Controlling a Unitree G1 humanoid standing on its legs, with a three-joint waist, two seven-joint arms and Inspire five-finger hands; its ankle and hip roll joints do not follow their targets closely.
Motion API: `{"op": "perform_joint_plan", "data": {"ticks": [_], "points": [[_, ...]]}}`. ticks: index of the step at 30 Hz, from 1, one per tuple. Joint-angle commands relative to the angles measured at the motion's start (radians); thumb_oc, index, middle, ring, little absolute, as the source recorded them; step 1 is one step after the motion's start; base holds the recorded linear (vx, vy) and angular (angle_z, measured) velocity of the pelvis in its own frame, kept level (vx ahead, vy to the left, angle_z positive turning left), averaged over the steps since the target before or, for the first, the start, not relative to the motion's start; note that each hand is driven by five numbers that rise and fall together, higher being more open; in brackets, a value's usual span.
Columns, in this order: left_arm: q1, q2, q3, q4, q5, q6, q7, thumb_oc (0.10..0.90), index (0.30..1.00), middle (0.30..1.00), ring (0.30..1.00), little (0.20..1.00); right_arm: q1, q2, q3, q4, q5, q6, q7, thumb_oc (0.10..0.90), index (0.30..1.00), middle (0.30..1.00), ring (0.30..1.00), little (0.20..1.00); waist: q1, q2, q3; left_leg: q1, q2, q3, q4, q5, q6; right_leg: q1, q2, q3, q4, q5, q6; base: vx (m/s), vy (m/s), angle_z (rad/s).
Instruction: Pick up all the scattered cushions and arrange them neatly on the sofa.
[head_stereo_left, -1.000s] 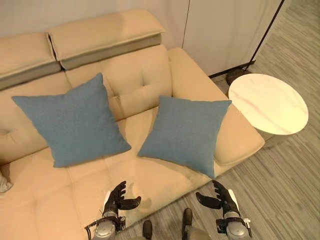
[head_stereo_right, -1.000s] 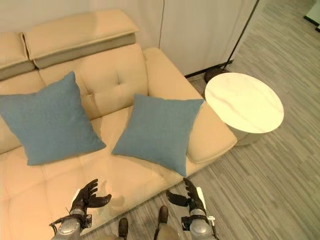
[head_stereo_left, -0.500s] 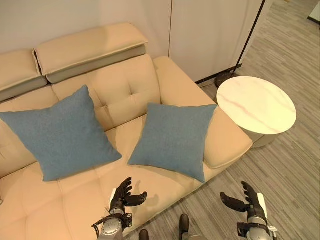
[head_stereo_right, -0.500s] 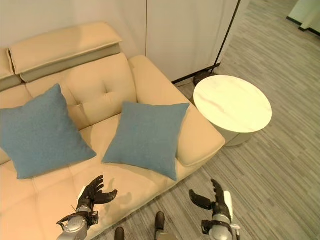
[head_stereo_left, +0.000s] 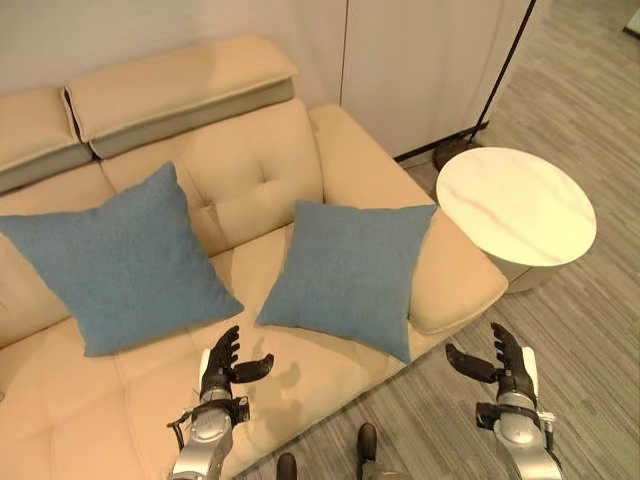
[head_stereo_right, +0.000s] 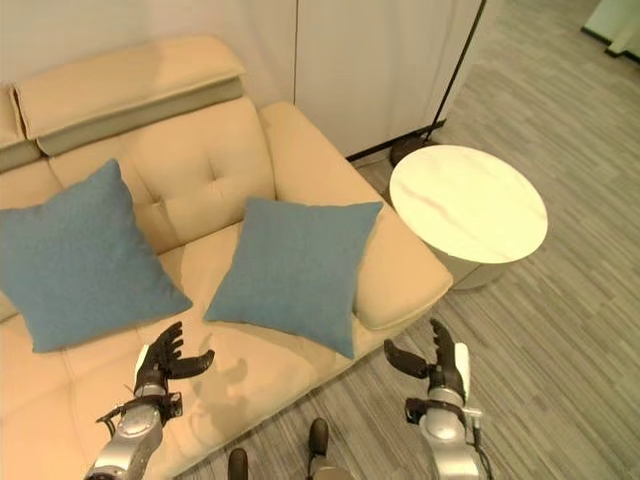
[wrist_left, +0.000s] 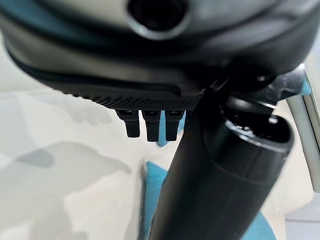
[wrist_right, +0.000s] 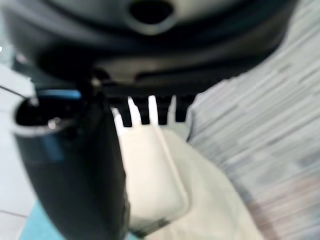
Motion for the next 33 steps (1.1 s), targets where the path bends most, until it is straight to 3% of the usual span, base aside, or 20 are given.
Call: {"op": "perform_joint_plan", "data": {"ticks": [1,7,17,18,19,20,27,33], "points": [[-0.177,0.05,-0.009,-0.058,-0.02,-0.132,0.055,0.8,0.9,0.9,0.9,0.9,-0.11,-0.012,-0.036,-0.008,0.039,-0.098,-0.083,0.8,0.9,0.9,0.9,0.9,0.011,-0.018,0.01,-0.069,-0.022,-0.009,-0.014,-0.025,-0.038,0.054,-0.009,0.011,0.007,-0.135,0.112,-0.08,0.018,0.2],[-0.316,0.046,-0.057,-0.059,-0.048,-0.187,0.116,0.8,0.9,0.9,0.9,0.9,-0.269,0.054,0.051,0.076,0.071,-0.11,-0.151,0.8,0.9,0.9,0.9,0.9,0.011,-0.006,0.011,-0.188,-0.042,-0.032,-0.014,0.012,-0.045,-0.054,-0.014,0.011,0.007,-0.103,0.103,-0.04,0.027,0.09],[-0.43,0.045,-0.116,-0.035,-0.073,-0.211,0.146,0.8,0.9,0.9,0.9,0.9,-0.437,0.129,0.194,0.213,0.15,-0.107,-0.11,0.8,0.9,0.9,0.9,0.9,0.035,-0.002,0.025,-0.251,-0.05,-0.043,-0.014,0.035,-0.061,-0.107,-0.025,0.002,0.007,-0.09,0.101,-0.01,0.009,0.08],[-0.43,0.045,-0.116,-0.035,-0.073,-0.211,0.146,0.8,0.9,0.9,0.9,0.9,-0.438,0.129,0.194,0.213,0.151,-0.107,-0.11,0.585,0.578,0.578,0.578,0.578,0.034,-0.002,0.026,-0.251,-0.05,-0.043,-0.014,0.035,-0.061,-0.107,-0.025,0.002,0.007,-0.09,0.101,0.0,-0.002,0.07],[-0.44,0.046,-0.119,-0.036,-0.074,-0.213,0.149,0.8,0.9,0.9,0.9,0.9,-0.449,0.139,0.211,0.218,0.16,-0.106,-0.097,0.543,0.514,0.514,0.514,0.514,0.038,-0.002,0.03,-0.255,-0.05,-0.043,-0.014,0.037,-0.062,-0.11,-0.025,0.002,0.007,-0.089,0.101,0.0,0.005,0.06],[-0.444,0.047,-0.119,-0.035,-0.074,-0.213,0.149,0.8,0.9,0.9,0.9,0.9,-0.453,0.142,0.219,0.217,0.164,-0.106,-0.09,0.4,0.3,0.3,0.3,0.3,0.039,-0.002,0.031,-0.256,-0.049,-0.043,-0.014,0.038,-0.063,-0.112,-0.025,0.001,0.007,-0.089,0.101,-0.02,0.003,0.04],[-0.444,0.053,-0.108,-0.048,-0.059,-0.21,0.142,0.8,0.9,0.9,0.9,0.9,-0.418,0.14,0.244,0.126,0.168,-0.121,-0.024,0.4,0.3,0.3,0.3,0.3,0.039,-0.015,0.031,-0.25,-0.046,-0.045,-0.014,0.04,-0.065,-0.106,-0.027,-0.008,0.007,-0.091,0.104,0.0,-0.001,0.0],[-0.375,0.047,-0.072,-0.063,-0.05,-0.192,0.114,0.8,0.9,0.9,0.9,0.9,-0.275,0.063,0.188,-0.054,0.113,-0.128,0.032,0.4,0.3,0.3,0.3,0.3,0.02,-0.035,0.011,-0.237,-0.039,-0.042,-0.014,0.03,-0.061,-0.098,-0.029,-0.01,0.007,-0.094,0.105,0.0,-0.005,0.02]]}}
